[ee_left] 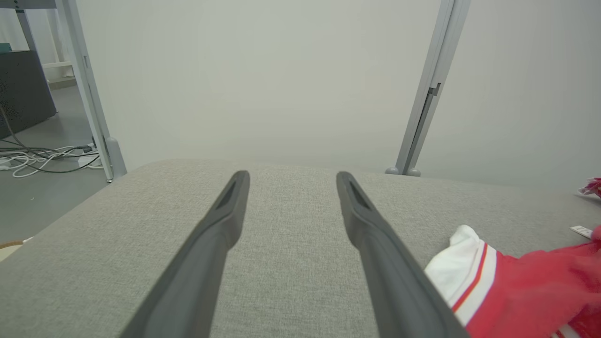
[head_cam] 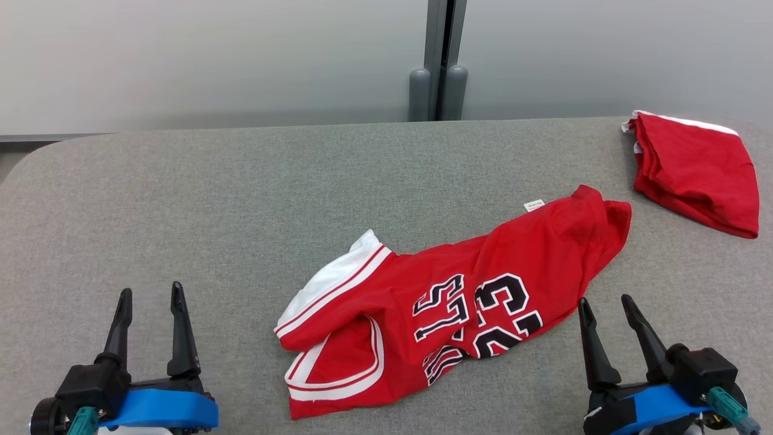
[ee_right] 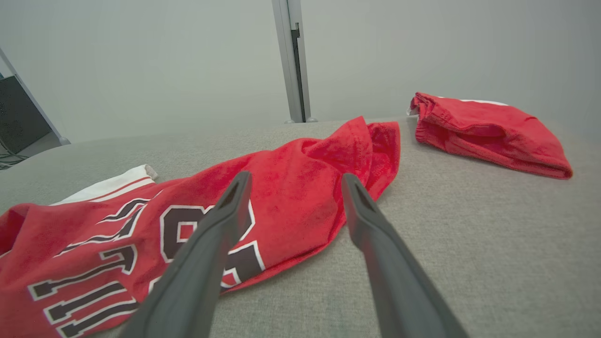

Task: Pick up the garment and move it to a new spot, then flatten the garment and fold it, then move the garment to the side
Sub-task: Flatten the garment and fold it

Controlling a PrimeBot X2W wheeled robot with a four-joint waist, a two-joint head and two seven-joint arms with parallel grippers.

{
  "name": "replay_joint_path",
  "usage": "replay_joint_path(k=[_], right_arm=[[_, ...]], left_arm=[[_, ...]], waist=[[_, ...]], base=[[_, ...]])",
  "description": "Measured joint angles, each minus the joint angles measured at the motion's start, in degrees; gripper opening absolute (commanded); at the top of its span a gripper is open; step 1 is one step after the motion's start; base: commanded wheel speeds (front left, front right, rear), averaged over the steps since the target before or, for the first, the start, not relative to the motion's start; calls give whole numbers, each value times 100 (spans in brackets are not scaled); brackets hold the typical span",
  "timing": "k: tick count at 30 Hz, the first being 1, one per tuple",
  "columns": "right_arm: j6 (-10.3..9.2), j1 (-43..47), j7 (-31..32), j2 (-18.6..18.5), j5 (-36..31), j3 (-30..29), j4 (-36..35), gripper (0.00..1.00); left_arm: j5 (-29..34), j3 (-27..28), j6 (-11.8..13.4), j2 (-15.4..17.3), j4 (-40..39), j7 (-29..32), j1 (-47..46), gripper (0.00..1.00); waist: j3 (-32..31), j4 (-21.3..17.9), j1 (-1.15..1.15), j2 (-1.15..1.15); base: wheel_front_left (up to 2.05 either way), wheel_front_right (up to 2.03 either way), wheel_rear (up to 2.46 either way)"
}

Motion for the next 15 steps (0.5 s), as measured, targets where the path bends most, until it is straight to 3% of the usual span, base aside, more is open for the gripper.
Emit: replay_joint_path(k=[6,15], right_arm=[[0,-108,0,14,-30,81,-27,100],[0,-302,0,21,-35,189,30,100]], left_arm=[[243,-258,-1,79,174,1,-162,100],[143,-1333,-4,573,1251,-5,-1165,100]], waist=[[25,-87,0,0],[107,-274,0,1]], base=[[0,0,0],[0,0,0]])
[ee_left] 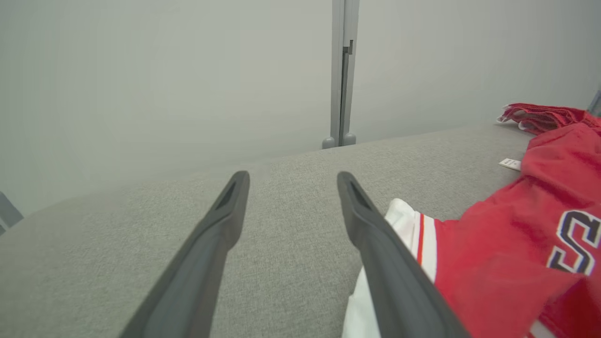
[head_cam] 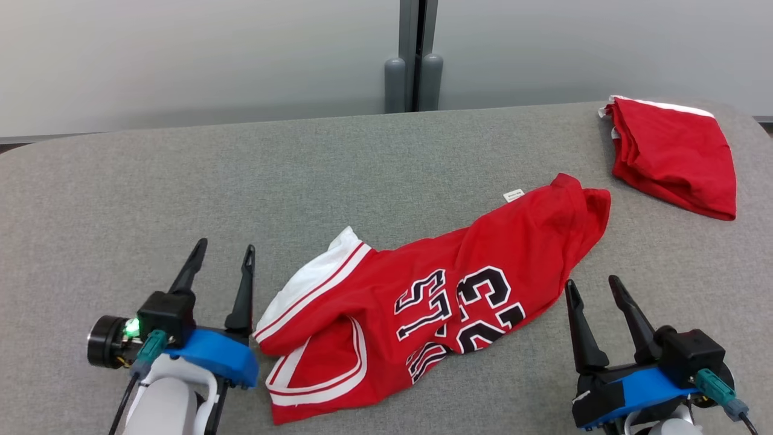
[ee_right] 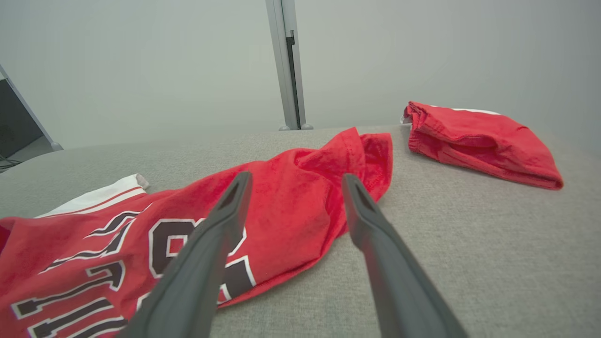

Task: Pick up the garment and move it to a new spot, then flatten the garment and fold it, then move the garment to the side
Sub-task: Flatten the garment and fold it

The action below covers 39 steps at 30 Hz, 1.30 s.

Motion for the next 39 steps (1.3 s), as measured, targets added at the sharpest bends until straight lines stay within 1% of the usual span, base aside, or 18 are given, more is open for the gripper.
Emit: replay_joint_path(k=[5,8,10,12,15,17,18,19,20,22,25,28,32,36,39], right_arm=[[0,-10,0,1,31,46,77,100],[0,-18,0,3,35,52,107,100],[0,-31,0,2,36,47,112,100],[0,-56,0,3,36,25,121,100],[0,-60,0,2,35,-3,142,100],[0,-64,0,3,34,0,157,100],[0,-66,0,3,34,3,164,100],[0,-69,0,3,34,9,167,100],[0,-78,0,3,34,11,170,100],[0,-94,0,2,34,19,166,100],[0,-145,0,3,33,8,130,100],[0,-144,0,4,25,-42,79,100],[0,-159,0,3,-7,-98,1,100],[0,-362,0,5,-14,-91,-42,100],[0,-497,0,2,12,-94,-86,100]], left_arm=[[-257,-793,-2,219,923,1,-536,100],[-455,-1277,-2,316,1412,214,-772,100],[-679,-1517,-2,379,1723,469,-833,100],[-918,-1920,-2,446,1915,580,-890,100],[-1165,-2235,-2,545,2109,777,-937,100],[-1425,-2440,-1,545,2176,926,-950,100],[-1519,-2551,1,555,2186,957,-975,77],[-1591,-2659,1,575,2193,977,-1000,42],[-1658,-2752,1,598,2202,985,-1028,0],[-1764,-2888,-4,622,2215,936,-1085,0],[-1838,-2895,-3,711,2239,700,-1303,0],[-1870,-2767,-3,772,2180,433,-1746,0],[-1769,-2674,-3,899,2075,307,-2536,0],[-1664,-2596,-3,1026,2014,342,-3417,0],[-1601,-2561,-3,1173,2029,404,-4023,0]], waist=[[85,-147,0,0],[132,-215,0,0],[166,-261,0,0],[207,-288,1,0],[229,-288,0,0],[228,-287,0,0],[224,-285,0,0],[218,-283,0,-1],[212,-282,0,0],[204,-278,0,0],[208,-271,0,0],[243,-259,0,0],[383,-290,0,0],[630,-469,0,0],[851,-674,0,0]], base=[[0,0,0],[0,0,0],[0,0,0],[0,0,0],[0,0,0],[0,0,0],[0,0,0],[0,0,0],[0,0,0],[0,0,0],[0,0,0],[0,0,0],[0,0,0],[0,0,0],[0,0,0]])
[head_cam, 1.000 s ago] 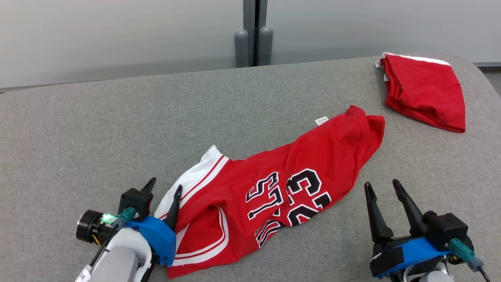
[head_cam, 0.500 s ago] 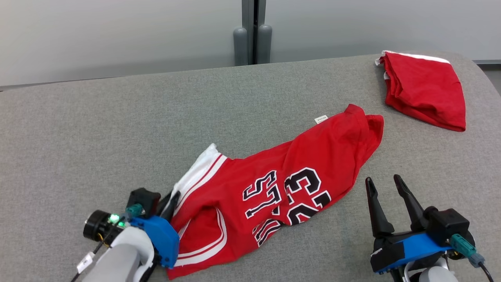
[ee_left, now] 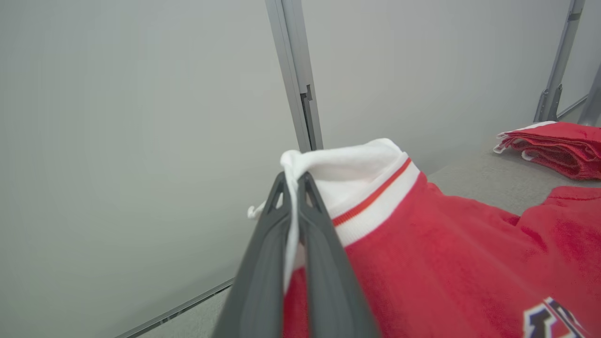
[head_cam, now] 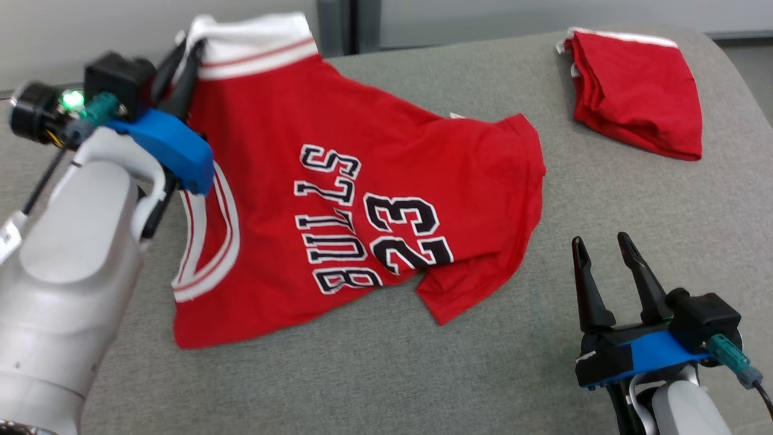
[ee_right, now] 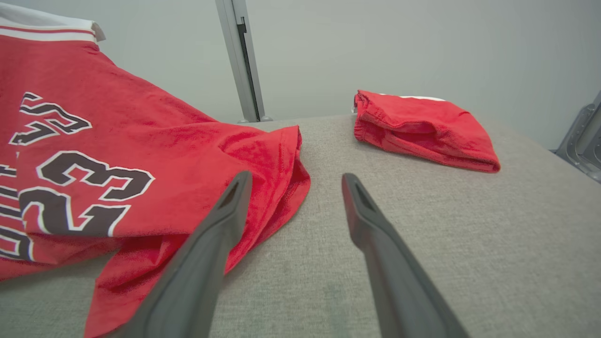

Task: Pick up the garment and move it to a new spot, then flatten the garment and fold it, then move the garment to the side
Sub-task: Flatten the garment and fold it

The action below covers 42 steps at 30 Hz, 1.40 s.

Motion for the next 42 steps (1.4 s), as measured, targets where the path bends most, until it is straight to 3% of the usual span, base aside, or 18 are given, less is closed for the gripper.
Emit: replay_joint_path(k=[10,12,18,22,32,38,42], right_arm=[[0,-275,0,2,233,79,-112,100],[0,-307,0,0,261,99,-116,100],[0,-358,0,1,286,80,-109,100],[0,-332,0,0,290,53,-85,100],[0,-94,0,2,277,73,-20,100],[0,93,-1,2,224,21,51,100],[0,105,0,2,201,24,75,100]], left_arm=[[93,-308,0,344,736,-20,-1243,0],[107,-352,0,358,993,-91,-1303,100],[76,-342,0,323,1267,-333,-1307,100],[-57,-59,35,290,838,-393,-1055,100],[-8,922,417,200,-1382,-398,1380,100],[34,958,375,56,-1673,-397,2633,100],[82,869,270,110,-1496,-397,2841,100]], waist=[[743,-540,1,1],[836,-581,1,1],[827,-554,1,1],[643,-412,-1,-1],[103,96,-2,-2],[-164,334,-2,-2],[-203,408,-1,-2]], base=[[0,0,0],[0,0,0],[0,0,0],[0,0,0],[0,0,0],[0,0,0],[0,0,0]])
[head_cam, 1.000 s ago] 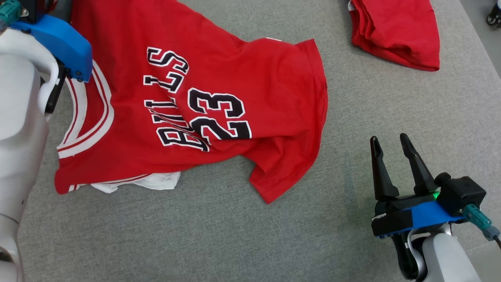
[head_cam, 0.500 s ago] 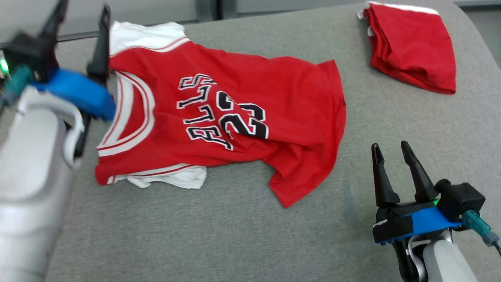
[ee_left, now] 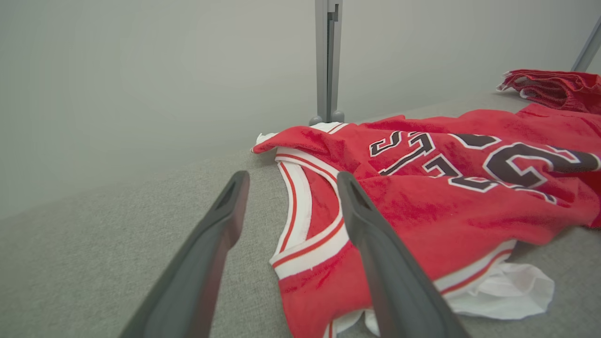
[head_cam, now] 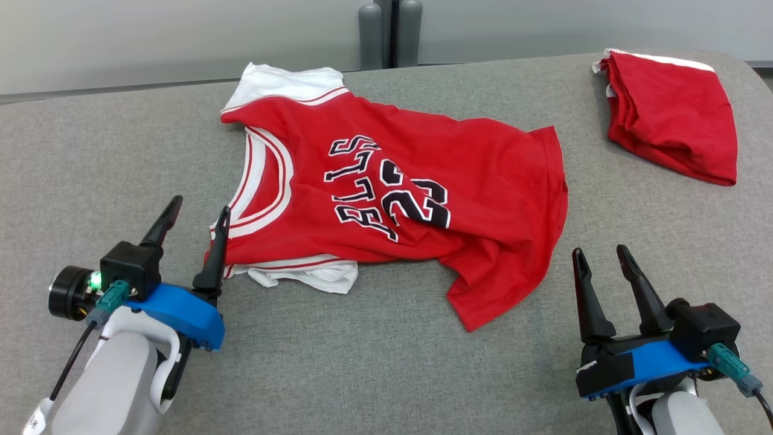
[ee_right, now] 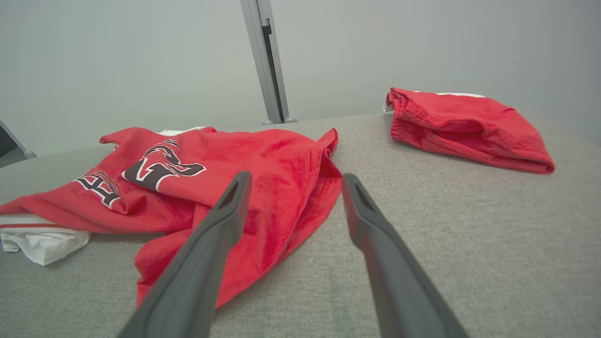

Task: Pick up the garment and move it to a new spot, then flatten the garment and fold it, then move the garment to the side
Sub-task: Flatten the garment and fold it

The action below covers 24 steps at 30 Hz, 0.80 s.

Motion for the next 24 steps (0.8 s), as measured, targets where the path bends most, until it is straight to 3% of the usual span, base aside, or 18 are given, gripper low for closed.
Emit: replay_joint_path(k=[12,22,23,24], right_arm=[[0,-15,0,0,-53,97,94,100],[0,-81,0,0,-75,54,121,100],[0,-81,0,0,-75,46,121,100],[0,-80,0,0,-76,36,122,100]], left_arm=[[-370,-394,-234,-13,1040,630,-272,100],[-631,-553,-264,-80,1894,1106,-711,100],[-688,-561,-264,-120,1957,1139,-742,49],[-734,-583,-264,-155,1995,1145,-761,16]], waist=[[67,-175,0,0],[223,-322,0,-1],[221,-321,0,0],[214,-314,0,0]], base=[[0,0,0],[0,0,0],[0,0,0],[0,0,0]])
